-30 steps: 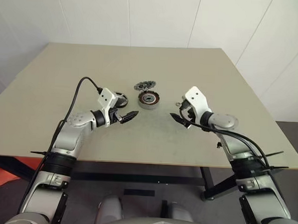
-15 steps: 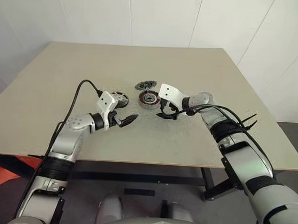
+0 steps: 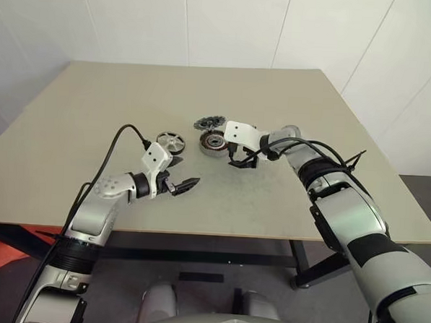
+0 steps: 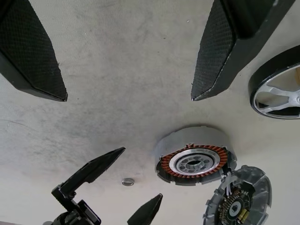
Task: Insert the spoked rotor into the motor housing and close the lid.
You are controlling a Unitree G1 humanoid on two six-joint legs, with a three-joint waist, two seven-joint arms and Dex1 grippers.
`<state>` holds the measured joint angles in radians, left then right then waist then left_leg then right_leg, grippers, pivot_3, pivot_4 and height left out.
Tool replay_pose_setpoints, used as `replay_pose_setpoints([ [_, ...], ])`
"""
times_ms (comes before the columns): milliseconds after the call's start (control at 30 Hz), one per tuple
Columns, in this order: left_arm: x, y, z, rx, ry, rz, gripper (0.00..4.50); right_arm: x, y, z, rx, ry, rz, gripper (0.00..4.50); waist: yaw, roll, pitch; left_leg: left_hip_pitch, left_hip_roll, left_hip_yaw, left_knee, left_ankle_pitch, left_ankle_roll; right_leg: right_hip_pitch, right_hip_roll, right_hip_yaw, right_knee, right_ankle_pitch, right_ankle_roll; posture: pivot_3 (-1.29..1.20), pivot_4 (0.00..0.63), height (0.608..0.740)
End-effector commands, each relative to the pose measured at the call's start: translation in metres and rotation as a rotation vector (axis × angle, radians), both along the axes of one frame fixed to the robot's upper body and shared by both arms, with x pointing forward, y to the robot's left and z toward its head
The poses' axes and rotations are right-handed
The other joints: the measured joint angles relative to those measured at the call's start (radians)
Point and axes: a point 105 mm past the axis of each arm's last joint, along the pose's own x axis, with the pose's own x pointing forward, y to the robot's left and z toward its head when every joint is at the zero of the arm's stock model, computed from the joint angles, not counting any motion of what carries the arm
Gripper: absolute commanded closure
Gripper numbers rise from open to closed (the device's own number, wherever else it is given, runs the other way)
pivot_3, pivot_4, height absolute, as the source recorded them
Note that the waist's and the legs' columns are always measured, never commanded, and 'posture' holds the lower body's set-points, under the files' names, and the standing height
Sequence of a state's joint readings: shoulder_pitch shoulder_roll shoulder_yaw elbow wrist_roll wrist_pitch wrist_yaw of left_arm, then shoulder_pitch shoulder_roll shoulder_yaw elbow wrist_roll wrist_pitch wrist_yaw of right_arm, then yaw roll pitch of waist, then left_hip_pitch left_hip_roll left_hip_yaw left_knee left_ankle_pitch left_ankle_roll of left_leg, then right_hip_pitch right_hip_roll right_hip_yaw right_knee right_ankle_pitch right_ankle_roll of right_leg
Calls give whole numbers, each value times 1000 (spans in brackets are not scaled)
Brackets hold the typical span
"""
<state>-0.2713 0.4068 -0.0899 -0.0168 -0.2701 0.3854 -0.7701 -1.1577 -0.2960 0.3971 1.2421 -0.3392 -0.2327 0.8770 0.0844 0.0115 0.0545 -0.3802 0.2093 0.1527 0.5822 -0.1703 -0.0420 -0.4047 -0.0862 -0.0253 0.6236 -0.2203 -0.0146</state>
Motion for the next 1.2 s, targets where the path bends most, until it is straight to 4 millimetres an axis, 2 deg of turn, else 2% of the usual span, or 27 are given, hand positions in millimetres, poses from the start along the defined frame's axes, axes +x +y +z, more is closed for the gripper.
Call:
replay_pose_setpoints([
  [33, -1, -5, 12, -7, -44, -13, 41, 8, 14, 26, 18, -82, 29, 0, -5, 0, 0, 0, 0, 0, 0, 0, 0, 0, 0, 0, 0, 0, 0, 0, 0, 740],
  [300, -2, -3, 11, -10, -36, 1, 41, 9, 25, 27, 36, -80, 12, 0, -15, 0, 0, -1, 0, 0, 0, 0, 0, 0, 0, 0, 0, 0, -1, 0, 0, 740],
  [700, -4, 4, 11, -4, -36, 37, 41, 9, 28, 17, 32, -56, -22, 0, -16, 0, 0, -1, 1, 0, 0, 0, 0, -1, 1, 0, 0, -1, -1, 0, 0, 740],
  [833, -4, 5, 11, -5, -37, 46, 0, 7, 32, 13, 37, -40, -20, 923, -16, 1, 0, 0, 2, 0, 0, 0, 0, -1, 1, 0, 0, -1, -1, 0, 0, 740],
  [900, -4, 6, 12, -7, -36, 51, 0, 7, 34, 12, 39, -42, -20, 1619, -16, 1, 0, 0, 2, 0, 0, 0, 0, -1, 1, 0, 0, -1, -1, 0, 0, 740],
  [1200, -4, 7, 12, -10, -35, 60, 0, 8, 40, 13, 47, -50, -26, 1619, -16, 1, 0, 0, 2, 0, 0, 0, 0, -1, 2, 0, 0, -1, -1, 0, 0, 740],
])
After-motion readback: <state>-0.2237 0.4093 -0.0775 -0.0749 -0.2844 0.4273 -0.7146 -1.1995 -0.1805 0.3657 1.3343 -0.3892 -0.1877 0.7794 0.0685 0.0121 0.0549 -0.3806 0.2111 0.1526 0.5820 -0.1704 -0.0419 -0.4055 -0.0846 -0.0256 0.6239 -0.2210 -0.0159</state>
